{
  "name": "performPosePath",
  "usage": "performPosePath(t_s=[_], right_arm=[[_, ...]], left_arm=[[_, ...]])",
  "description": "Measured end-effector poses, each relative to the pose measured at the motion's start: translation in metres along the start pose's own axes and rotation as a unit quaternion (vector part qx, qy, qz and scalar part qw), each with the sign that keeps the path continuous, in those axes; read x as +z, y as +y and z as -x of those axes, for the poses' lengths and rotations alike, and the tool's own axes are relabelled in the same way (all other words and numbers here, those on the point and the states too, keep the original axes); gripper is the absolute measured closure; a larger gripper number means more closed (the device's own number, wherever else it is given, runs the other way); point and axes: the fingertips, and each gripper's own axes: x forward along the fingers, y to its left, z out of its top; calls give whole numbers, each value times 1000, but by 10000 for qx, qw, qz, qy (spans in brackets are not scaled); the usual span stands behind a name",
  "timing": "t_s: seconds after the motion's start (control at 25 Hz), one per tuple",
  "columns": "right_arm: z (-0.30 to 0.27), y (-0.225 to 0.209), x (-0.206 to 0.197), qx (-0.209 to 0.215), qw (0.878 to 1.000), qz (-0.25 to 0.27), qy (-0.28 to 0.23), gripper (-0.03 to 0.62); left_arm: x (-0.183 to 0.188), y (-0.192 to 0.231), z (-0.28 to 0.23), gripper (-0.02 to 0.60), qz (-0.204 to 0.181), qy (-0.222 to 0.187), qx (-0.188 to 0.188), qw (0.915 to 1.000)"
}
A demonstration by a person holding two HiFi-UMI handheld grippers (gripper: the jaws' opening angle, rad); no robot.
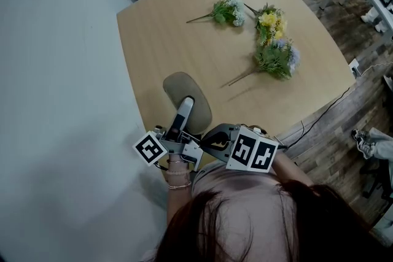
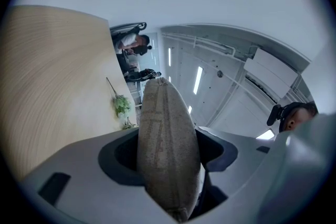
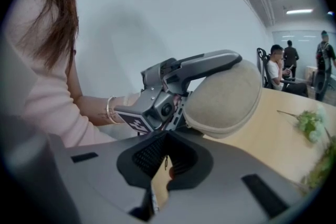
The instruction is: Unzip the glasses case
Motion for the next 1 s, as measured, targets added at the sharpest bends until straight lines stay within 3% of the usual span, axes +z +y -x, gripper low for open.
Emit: performPosePath(t_s=[0.2,0.76,1.0], right_arm=[[2,-11,-12,-451,9990,10,-5,579],[29,-16,-16,-712,9948,-528,-503,578],[58,-25,-17,-978,9872,-871,-906,553]], left_arm=[[0,4,2,299,114,-122,-69,9998],[6,-11,0,299,124,-203,-337,9991],[2,-22,-1,299,91,-318,-430,9985]])
